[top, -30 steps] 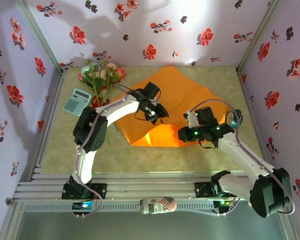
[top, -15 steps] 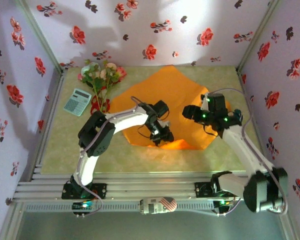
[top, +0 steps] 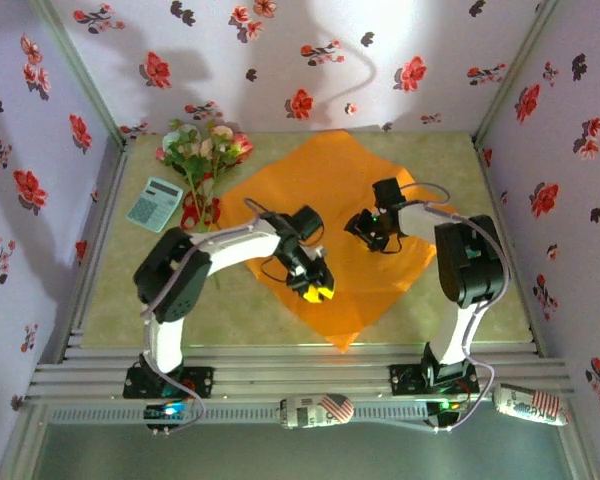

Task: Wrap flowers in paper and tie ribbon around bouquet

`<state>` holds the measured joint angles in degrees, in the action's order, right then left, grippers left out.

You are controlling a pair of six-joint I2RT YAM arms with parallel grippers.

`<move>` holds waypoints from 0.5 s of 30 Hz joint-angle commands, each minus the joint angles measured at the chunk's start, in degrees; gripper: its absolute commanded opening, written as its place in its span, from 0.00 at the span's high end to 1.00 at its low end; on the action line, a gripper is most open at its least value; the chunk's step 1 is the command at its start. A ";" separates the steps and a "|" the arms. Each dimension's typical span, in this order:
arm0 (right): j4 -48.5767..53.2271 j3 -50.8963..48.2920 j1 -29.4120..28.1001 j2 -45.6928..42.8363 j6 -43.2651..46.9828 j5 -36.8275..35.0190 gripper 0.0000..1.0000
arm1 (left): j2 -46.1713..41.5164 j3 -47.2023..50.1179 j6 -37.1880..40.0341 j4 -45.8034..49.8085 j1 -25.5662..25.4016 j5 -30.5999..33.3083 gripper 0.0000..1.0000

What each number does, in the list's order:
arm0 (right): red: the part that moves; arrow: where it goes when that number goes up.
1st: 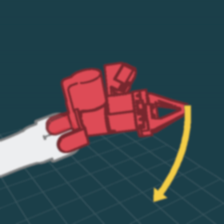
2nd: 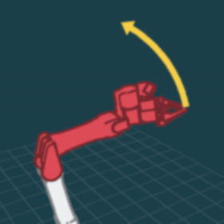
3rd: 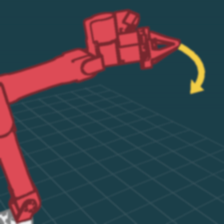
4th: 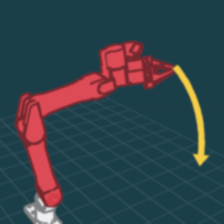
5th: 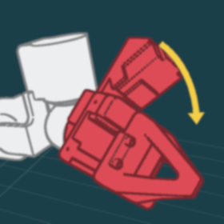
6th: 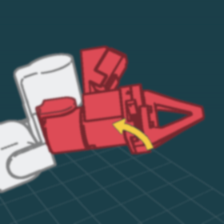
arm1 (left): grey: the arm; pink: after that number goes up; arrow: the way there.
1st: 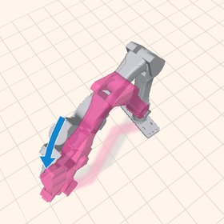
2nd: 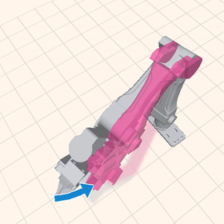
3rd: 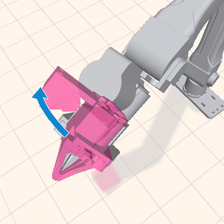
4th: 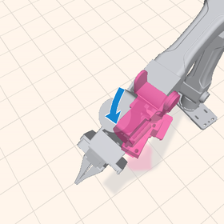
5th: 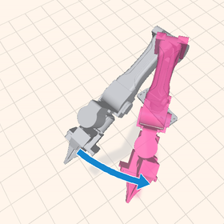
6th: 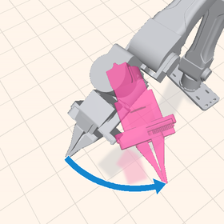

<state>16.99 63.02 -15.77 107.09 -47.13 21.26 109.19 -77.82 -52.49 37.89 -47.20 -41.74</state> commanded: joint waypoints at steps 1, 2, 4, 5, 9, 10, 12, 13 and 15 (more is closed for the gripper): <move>4.30 0.59 -0.79 4.55 0.73 -2.37 0.50 | -2.95 0.95 -8.49 -8.76 5.84 2.67 0.70; 5.41 0.47 -0.93 4.42 1.07 -2.94 0.50 | -2.30 1.17 -9.91 -10.00 7.71 3.48 0.70; 5.84 -0.94 -1.01 2.97 1.08 -3.50 0.50 | -0.32 1.51 -11.75 -12.65 10.76 5.32 0.70; 5.65 -2.16 -1.24 1.73 1.12 -3.94 0.50 | 0.84 1.34 -12.27 -13.28 12.04 6.58 0.71; 6.82 -5.73 -1.46 -1.70 2.75 -5.05 0.50 | 5.91 -1.19 -10.89 -11.01 14.43 10.14 0.71; 6.47 -6.88 -1.46 -2.63 3.36 -5.16 0.49 | 6.73 -0.88 -10.80 -10.99 14.66 10.36 0.71; 5.74 -8.07 -1.64 -4.33 4.95 -5.17 0.47 | 7.48 0.49 -10.57 -9.92 14.52 10.78 0.71; 6.01 -8.03 -2.01 -5.21 6.43 -5.36 0.46 | 7.56 1.86 -10.51 -9.61 14.52 10.81 0.71; 8.34 -7.16 -2.97 -6.20 8.51 -6.55 0.46 | 6.87 5.35 -10.85 -9.79 14.20 10.80 0.72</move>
<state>17.41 57.28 -17.52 101.49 -42.87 18.39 116.42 -75.59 -62.54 26.15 -32.27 -32.08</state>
